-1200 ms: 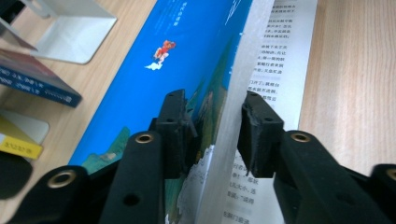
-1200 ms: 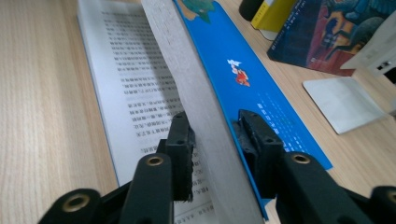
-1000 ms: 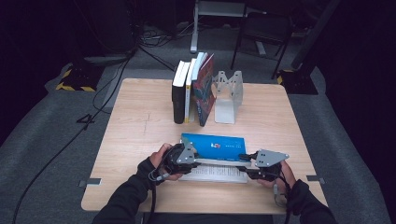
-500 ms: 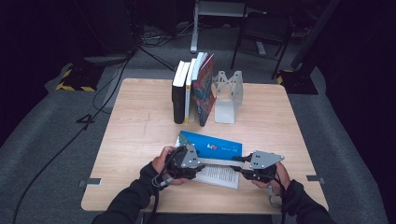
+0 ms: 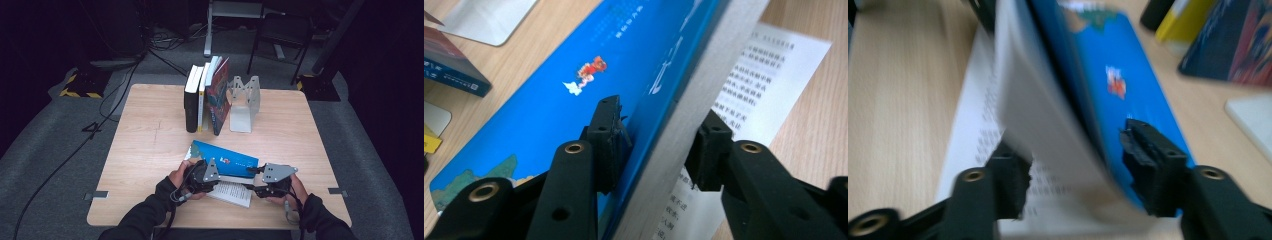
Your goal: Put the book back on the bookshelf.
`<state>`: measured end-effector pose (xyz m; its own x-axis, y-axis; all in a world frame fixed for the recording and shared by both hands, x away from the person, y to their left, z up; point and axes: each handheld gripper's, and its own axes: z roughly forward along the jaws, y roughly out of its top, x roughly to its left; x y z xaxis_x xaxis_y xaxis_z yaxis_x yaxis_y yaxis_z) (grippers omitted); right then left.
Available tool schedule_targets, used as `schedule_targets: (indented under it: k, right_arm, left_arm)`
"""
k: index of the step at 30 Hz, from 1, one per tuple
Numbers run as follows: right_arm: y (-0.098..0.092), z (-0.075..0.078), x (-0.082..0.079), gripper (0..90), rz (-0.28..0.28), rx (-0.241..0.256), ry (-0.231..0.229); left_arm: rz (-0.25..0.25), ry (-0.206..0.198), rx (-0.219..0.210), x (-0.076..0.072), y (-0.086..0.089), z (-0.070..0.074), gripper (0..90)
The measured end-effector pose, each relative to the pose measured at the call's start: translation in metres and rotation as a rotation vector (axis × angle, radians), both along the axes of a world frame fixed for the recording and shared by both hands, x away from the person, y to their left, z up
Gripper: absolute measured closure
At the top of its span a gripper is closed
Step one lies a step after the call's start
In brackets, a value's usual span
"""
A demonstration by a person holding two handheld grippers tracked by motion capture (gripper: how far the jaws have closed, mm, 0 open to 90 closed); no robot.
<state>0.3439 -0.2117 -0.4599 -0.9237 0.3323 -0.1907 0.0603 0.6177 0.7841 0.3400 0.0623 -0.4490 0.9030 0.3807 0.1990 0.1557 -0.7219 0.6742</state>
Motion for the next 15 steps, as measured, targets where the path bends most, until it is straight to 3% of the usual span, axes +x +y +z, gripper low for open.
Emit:
schedule_targets:
  k: [2, 4, 7, 9, 10, 11, 12, 15]
  right_arm:
    - [-0.003, -0.003, 0.003, 42.5, -0.010, -0.008, 0.004]
    - [-0.010, -0.009, 0.009, 45.2, -0.066, -0.034, -0.009]
    - [-0.018, -0.015, 0.017, 53.1, -0.085, 0.042, 0.029]
    - [-0.017, -0.016, 0.013, 58.1, -0.076, 0.030, -0.009]
    - [-0.016, -0.014, 0.010, 59.9, -0.080, 0.017, -0.035]
    - [-0.013, -0.013, 0.007, 61.4, -0.076, -0.013, -0.070]
    - [-0.013, -0.013, 0.007, 61.4, -0.076, -0.013, -0.070]
    - [-0.009, -0.007, 0.003, 63.3, -0.079, -0.041, -0.092]
  left_arm:
    - [-0.005, 0.002, -0.003, 0.001, 0.001, 0.001, 63.7]
    - [-0.011, 0.002, -0.001, 0.001, 0.001, 0.001, 63.8]
    - [-0.011, 0.012, -0.004, 0.003, 0.001, 0.001, 64.1]
    - [-0.012, 0.007, -0.003, 0.002, 0.001, 0.002, 63.7]
    - [-0.011, 0.024, -0.008, 0.003, 0.002, 0.003, 62.5]
    - [-0.011, 0.024, -0.008, 0.003, 0.002, 0.003, 59.8]
    - [-0.012, 0.036, -0.009, 0.004, 0.002, 0.003, 59.8]
    - [0.015, 0.010, 0.038, 0.001, -0.004, 0.003, 48.8]
